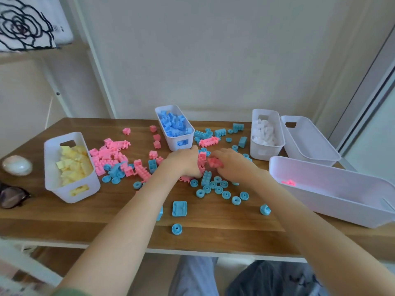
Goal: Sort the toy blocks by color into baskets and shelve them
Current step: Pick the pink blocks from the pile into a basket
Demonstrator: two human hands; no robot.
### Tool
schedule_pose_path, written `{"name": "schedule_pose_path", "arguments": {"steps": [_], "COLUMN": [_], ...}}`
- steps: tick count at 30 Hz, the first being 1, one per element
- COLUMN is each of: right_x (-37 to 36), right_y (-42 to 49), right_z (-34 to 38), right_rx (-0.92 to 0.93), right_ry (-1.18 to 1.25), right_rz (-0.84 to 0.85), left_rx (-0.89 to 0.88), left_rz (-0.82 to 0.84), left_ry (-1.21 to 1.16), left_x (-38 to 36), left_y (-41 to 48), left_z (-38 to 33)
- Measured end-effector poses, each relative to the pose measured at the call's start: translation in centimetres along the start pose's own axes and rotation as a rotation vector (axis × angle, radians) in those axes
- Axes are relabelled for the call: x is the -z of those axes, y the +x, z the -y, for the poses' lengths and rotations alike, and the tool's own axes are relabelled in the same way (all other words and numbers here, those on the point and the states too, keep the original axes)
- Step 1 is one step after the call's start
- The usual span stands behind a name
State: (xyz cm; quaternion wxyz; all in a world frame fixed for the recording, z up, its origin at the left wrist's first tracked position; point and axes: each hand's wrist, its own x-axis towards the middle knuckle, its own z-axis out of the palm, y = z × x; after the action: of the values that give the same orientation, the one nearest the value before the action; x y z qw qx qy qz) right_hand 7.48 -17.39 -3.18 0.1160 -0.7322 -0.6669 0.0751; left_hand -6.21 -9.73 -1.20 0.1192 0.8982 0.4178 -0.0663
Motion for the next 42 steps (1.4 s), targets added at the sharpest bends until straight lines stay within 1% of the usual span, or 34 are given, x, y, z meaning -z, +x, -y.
{"name": "schedule_pose_path", "arguments": {"steps": [3, 5, 9, 11, 15, 18, 21, 23, 25, 28, 31, 33, 36, 37, 39, 42], "right_x": [0.6, 0.8, 0.8, 1.0, 1.4, 2.0, 2.8, 3.6, 4.9, 6.8, 8.0, 8.3, 8.5, 8.5, 8.4, 8.1], "right_y": [-0.7, -1.4, -2.4, -2.6, -3.0, -3.4, -4.1, -5.2, -7.0, -10.8, -14.2, -15.9, -17.4, -17.9, -18.3, -18.3], "right_z": [0.0, -0.2, -0.6, -0.7, -0.6, -0.5, -0.8, -1.6, -2.7, -5.4, -8.4, -10.4, -11.9, -12.3, -12.8, -12.7], "right_rx": [0.011, 0.018, -0.008, -0.019, -0.018, -0.015, 0.008, -0.001, -0.094, -0.244, -0.357, -0.401, -0.441, -0.450, -0.449, -0.441], "right_ry": [0.036, 0.048, 0.059, 0.066, 0.087, 0.110, 0.146, 0.195, 0.232, 0.232, 0.269, 0.266, 0.214, 0.197, 0.178, 0.127], "right_rz": [-0.058, -0.060, -0.037, -0.041, -0.076, -0.109, -0.204, -0.294, -0.334, -0.358, -0.312, -0.224, -0.054, -0.030, -0.059, -0.155], "left_rx": [0.011, 0.010, 0.046, 0.061, 0.072, 0.074, 0.061, 0.025, -0.039, -0.211, -0.385, -0.467, -0.539, -0.546, -0.528, -0.498], "left_rz": [-0.034, -0.051, 0.048, 0.068, 0.034, -0.023, -0.111, -0.220, -0.333, -0.406, -0.466, -0.438, -0.281, -0.223, -0.139, -0.129], "left_ry": [0.028, 0.011, -0.048, -0.074, -0.084, -0.123, -0.184, -0.265, -0.363, -0.429, -0.434, -0.455, -0.400, -0.366, -0.314, -0.314], "left_x": [0.0, -0.1, -0.1, 0.1, 0.1, 0.1, 0.3, 0.8, 1.4, 1.7, 1.4, 1.0, -0.3, -0.9, -1.8, -2.1], "left_y": [-0.2, -0.3, -0.2, -0.2, -0.4, -0.9, -1.3, -1.2, -1.3, -1.7, -2.0, -2.1, -2.0, -1.9, -1.5, -1.5], "left_z": [0.1, -0.1, -0.8, -0.9, -0.9, -1.0, -1.6, -2.8, -4.8, -8.9, -12.6, -14.9, -17.3, -17.9, -18.3, -18.5]}}
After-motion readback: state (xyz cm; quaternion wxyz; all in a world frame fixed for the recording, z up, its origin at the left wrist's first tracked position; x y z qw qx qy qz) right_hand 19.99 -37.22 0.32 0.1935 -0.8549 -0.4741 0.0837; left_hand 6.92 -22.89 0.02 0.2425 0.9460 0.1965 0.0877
